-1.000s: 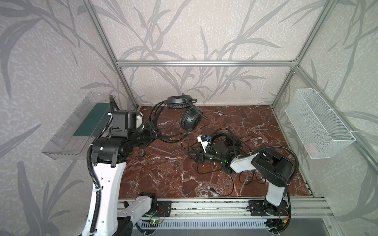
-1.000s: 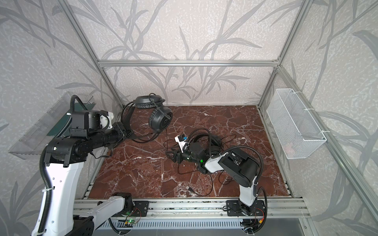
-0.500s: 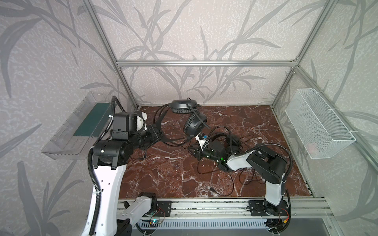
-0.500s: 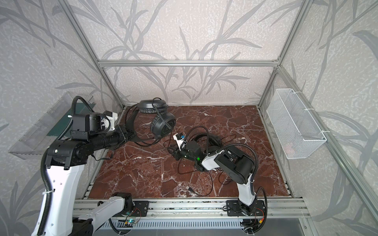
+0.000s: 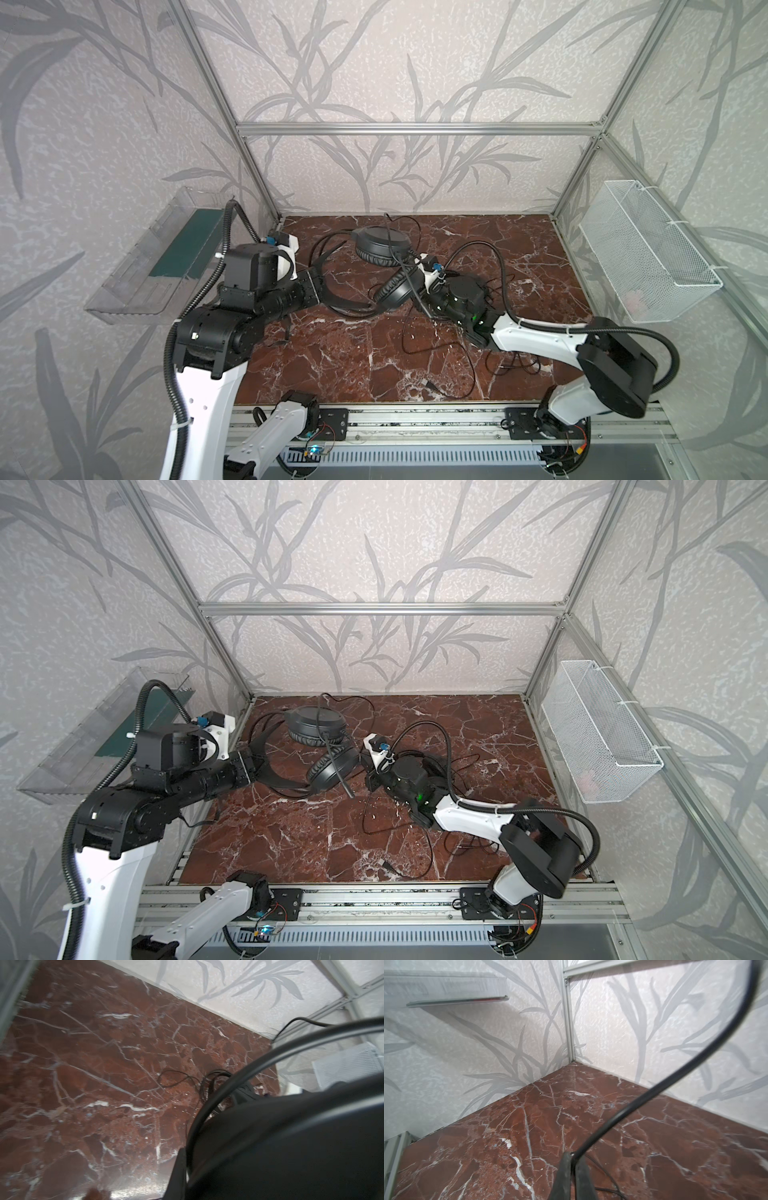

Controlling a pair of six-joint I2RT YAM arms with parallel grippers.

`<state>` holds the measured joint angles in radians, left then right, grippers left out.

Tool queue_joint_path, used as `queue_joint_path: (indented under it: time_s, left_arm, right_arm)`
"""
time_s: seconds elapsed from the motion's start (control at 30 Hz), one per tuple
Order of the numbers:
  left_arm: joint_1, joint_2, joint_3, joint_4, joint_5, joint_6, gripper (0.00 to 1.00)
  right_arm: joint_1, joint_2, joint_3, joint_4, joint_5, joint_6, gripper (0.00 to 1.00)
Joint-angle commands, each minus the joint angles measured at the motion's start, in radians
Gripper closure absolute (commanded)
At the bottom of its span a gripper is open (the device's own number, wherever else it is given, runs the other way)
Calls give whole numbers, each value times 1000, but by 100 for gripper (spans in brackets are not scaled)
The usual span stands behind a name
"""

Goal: Wrap the headphones

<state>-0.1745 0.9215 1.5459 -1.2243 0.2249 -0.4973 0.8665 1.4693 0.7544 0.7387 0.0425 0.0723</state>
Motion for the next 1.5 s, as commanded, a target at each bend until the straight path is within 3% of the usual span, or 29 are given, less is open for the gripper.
queue_joint_path:
  time_s: [0.0, 0.23, 0.4, 0.57, 0.63, 0.77, 0.9, 1.07, 1.23, 1.33, 1.47]
  left_arm:
    - [-3, -31, -28, 6, -168, 17, 100]
    - [-5, -51, -105, 53, -251, 15, 100]
    - [-6, -62, -176, 100, -148, 55, 100]
    - [-27, -81, -274, 158, -97, 103, 100]
    - [-31, -110, -303, 190, -59, 107, 100]
    - [-34, -140, -278, 188, -39, 112, 100]
    - [-44, -157, -258, 170, -87, 113, 100]
    - [-67, -175, -299, 203, -105, 144, 100]
    - [-98, -187, -366, 225, -280, 186, 100]
    - [-109, -185, -422, 233, -362, 193, 100]
    - [-111, -154, -460, 238, -372, 184, 100]
  right_arm:
    - [-3, -108, -58, -145, 74, -88, 100]
    - [20, -322, -136, -341, 175, -104, 100]
    - [19, -474, -130, -401, 253, -134, 100]
    - [15, -527, -39, -436, 320, -189, 100]
    - [-4, -505, -4, -452, 290, -189, 100]
    - [-22, -474, 15, -498, 120, -145, 100]
    - [-22, -484, -19, -429, 175, -133, 100]
    - [-24, -567, 43, -459, 287, -223, 100]
    - [-25, -640, 170, -489, 295, -322, 100]
    - [-25, -653, 275, -497, 263, -345, 100]
    - [-24, -636, 410, -542, 107, -316, 100]
